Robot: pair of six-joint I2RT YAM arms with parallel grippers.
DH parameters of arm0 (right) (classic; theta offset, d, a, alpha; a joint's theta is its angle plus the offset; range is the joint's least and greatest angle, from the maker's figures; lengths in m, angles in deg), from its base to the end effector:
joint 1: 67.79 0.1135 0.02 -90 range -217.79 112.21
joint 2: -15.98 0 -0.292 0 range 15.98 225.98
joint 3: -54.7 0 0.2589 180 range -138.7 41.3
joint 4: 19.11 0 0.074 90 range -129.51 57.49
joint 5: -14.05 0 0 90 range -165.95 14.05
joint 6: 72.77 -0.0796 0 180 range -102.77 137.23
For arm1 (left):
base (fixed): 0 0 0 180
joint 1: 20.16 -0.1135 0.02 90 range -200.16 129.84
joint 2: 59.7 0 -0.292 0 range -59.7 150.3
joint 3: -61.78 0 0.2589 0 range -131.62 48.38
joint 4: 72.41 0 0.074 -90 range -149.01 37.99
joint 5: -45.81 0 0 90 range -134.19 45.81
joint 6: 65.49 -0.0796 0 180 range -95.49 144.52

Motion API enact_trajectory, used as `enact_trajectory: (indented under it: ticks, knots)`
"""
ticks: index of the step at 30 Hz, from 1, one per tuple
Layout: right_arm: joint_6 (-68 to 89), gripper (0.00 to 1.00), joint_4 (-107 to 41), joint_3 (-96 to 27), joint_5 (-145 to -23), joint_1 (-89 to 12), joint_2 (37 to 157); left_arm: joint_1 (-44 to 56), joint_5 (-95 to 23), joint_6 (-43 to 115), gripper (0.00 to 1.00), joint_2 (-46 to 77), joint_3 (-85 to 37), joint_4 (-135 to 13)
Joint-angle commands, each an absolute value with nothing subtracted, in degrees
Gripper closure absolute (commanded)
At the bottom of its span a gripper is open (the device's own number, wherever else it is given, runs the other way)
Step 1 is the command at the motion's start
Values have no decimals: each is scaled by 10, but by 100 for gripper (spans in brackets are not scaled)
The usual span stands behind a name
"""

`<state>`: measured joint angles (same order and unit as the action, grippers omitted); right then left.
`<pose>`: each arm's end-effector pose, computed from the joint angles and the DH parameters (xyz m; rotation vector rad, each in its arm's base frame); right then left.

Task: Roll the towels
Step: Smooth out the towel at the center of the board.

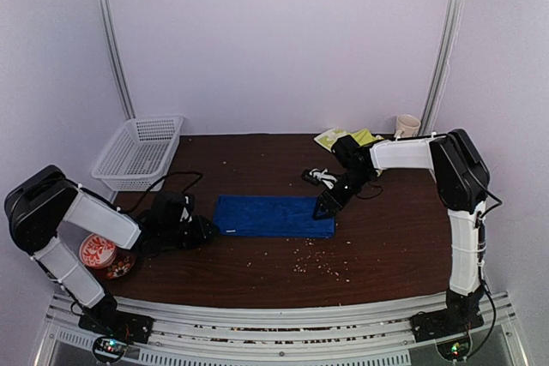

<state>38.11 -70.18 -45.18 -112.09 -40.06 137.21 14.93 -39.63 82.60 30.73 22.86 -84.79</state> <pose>0.3803 0.2529 0.1371 -1.2514 2.4357 0.9160 0.2437 -0.1789 0.1061 -0.4400 2.3936 -0.9072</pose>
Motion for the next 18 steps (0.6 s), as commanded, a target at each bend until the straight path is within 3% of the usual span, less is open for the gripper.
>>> enact_trajectory:
  ticks: [1, 11, 14, 18]
  knots:
    - [411, 42, -752, -464, -1127, -405, 1361, 152, -412, 811, 57, 291, 216, -841]
    - [475, 38, -824, -480, -1171, -404, 1330, 157, -488, 748, 9, 201, 158, -726]
    - [495, 39, -853, -489, -1191, -405, 1328, 157, -515, 705, 10, 218, 107, -696]
    - [502, 46, -876, -489, -1214, -405, 1326, 157, -517, 649, 27, 279, 27, -681]
